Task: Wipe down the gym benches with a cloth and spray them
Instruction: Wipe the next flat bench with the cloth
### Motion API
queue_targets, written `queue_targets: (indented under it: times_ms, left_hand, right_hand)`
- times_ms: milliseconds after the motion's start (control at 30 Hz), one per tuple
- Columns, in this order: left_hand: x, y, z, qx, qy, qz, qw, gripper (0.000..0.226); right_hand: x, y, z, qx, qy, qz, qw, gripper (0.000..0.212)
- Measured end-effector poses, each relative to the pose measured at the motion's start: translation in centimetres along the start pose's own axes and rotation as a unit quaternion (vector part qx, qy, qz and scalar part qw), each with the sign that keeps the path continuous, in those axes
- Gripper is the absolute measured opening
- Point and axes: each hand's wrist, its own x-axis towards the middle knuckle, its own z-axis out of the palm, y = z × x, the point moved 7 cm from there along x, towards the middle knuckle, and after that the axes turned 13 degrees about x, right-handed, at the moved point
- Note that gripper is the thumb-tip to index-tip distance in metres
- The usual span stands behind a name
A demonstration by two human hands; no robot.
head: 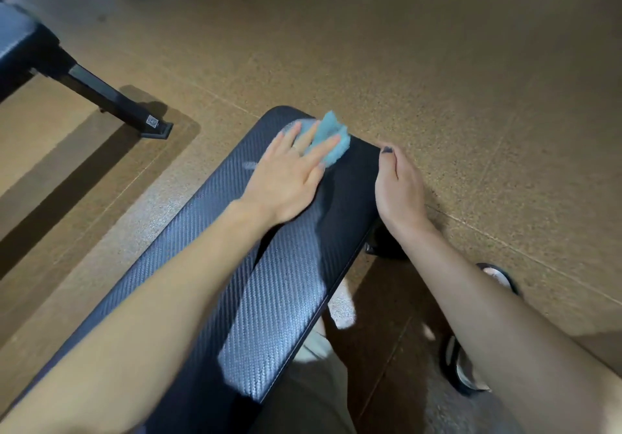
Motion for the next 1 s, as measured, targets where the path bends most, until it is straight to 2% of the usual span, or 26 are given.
queue_targets:
  times_ms: [67,167,267,333,400,467,500,533,600,667,700,767,867,1000]
  left_hand:
    - [-6.1,0.6,-0.1,-0.005,0.005,0.037,0.999,0.052]
    - [-12.9,1.3,0.1,-0.01,-0.033,0.067,0.997,0.053]
    - [-8.8,3.2,0.0,0.022,-0.023,0.098,0.995,0.052]
    - [-5.1,5.5,-0.2,0.012,-0.008,0.125,0.992,0.052]
    - [-3.2,6.8,-0.1,-0.005,-0.002,0.132,0.991,0.052]
    - [-3.5,6.7,-0.3,-0.02,0.004,0.147,0.989,0.052]
    - [-4.0,6.3,-0.6,-0.053,0.005,0.15,0.987,0.052]
    - [-4.8,5.4,-1.0,-0.1,0.005,0.136,0.986,0.053]
    - [-6.4,2.8,-2.0,-0.176,0.029,0.053,0.983,0.055]
    - [-8.0,-0.7,-2.6,-0.183,0.08,-0.063,0.978,0.052]
    - [-8.6,-2.5,-2.4,-0.158,0.093,-0.121,0.976,0.051]
    - [-9.0,-5.7,-1.3,-0.093,0.084,-0.201,0.971,0.052]
    - [-8.9,-8.4,0.3,-0.091,0.04,-0.278,0.955,0.051]
    - [-8.9,-8.7,1.1,-0.068,0.031,-0.302,0.95,0.048]
  right_hand:
    - [-0.3,-0.2,0.1,0.012,-0.012,0.004,1.0,0.041]
    - [-0.3,-0.3,0.1,0.052,-0.005,0.043,0.998,0.04]
    - [-0.2,-0.1,0.3,0.143,-0.055,0.116,0.981,0.04]
    - [-0.2,0.1,-0.5,0.194,-0.048,0.126,0.972,0.043]
    - [-1.3,-0.9,-2.5,0.17,0.005,0.069,0.983,0.041]
    - [-3.8,-3.1,-4.1,0.086,0.051,-0.045,0.994,0.041]
    - [-5.3,-4.2,-4.1,0.019,0.043,-0.113,0.993,0.043]
    - [-6.8,-5.1,-3.3,-0.061,0.013,-0.179,0.982,0.045]
    - [-8.8,-5.1,-0.1,-0.25,-0.073,-0.261,0.93,0.052]
    - [-9.5,-3.5,3.1,-0.395,-0.133,-0.253,0.873,0.058]
    - [-9.4,-2.7,4.2,-0.43,-0.147,-0.23,0.86,0.059]
    - [-8.8,-1.8,5.4,-0.46,-0.144,-0.2,0.853,0.059]
    - [-9.6,-1.3,5.0,-0.46,-0.12,-0.189,0.859,0.055]
    - [-15.3,-0.5,4.5,-0.438,-0.119,-0.157,0.877,0.055]
